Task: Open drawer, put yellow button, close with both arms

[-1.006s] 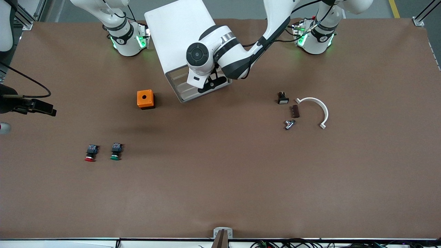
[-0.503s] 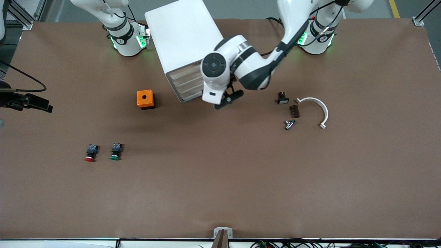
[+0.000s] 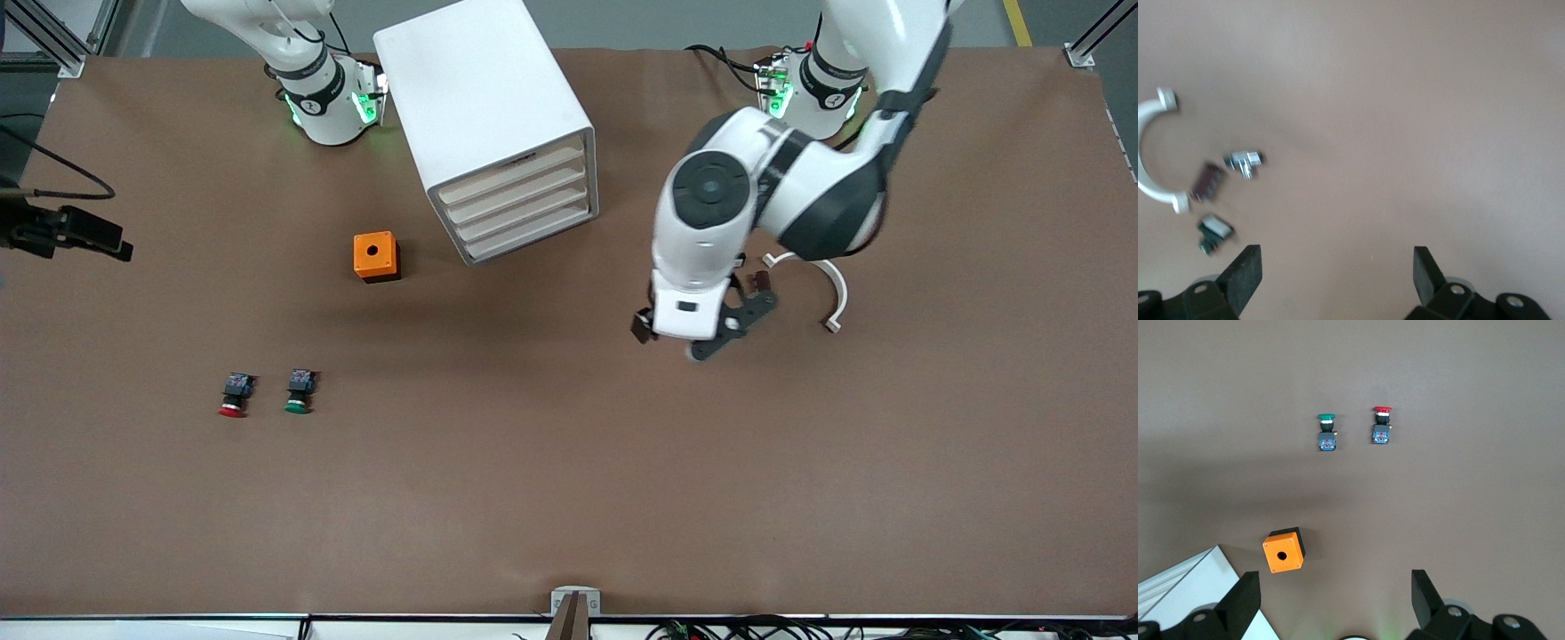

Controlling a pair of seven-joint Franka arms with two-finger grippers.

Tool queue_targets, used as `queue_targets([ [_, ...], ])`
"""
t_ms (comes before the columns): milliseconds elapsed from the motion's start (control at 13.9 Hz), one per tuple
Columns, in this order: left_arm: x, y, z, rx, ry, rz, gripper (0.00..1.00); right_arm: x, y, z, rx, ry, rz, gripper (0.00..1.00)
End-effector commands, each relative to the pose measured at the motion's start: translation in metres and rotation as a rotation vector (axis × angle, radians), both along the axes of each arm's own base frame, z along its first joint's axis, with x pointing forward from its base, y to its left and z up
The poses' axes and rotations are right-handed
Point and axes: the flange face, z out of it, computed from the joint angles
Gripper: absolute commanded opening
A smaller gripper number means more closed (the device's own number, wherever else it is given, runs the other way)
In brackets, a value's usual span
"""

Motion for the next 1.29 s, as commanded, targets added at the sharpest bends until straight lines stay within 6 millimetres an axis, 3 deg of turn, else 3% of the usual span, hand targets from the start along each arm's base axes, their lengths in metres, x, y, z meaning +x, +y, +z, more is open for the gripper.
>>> queue_targets([
  [0,0.018,0.072,0.045,0.023,-0.026,-0.073,1.0,-0.036,0.002,0.008,0.001,-0.013,0.011,1.0],
  [287,0.021,0.17,0.09,0.067,0.04,-0.193,1.0,-0.059,0.007,0.024,0.001,-0.057,0.023,1.0],
  [575,0.005,0.234,0.132,0.065,0.079,-0.312,1.0,-0.055,0.009,0.022,-0.004,-0.079,0.029,1.0],
  [718,-0.02,0.247,0.158,0.072,0.101,-0.411,1.0,-0.055,0.009,0.022,-0.004,-0.085,0.03,1.0],
  [1006,-0.066,0.319,0.18,-0.034,0.088,-0.468,1.0,-0.056,0.003,0.025,-0.033,-0.089,0.097,1.0],
  [1221,-0.089,0.316,0.188,-0.028,0.074,-0.483,1.0,-0.059,0.001,0.028,-0.034,-0.09,0.097,1.0],
])
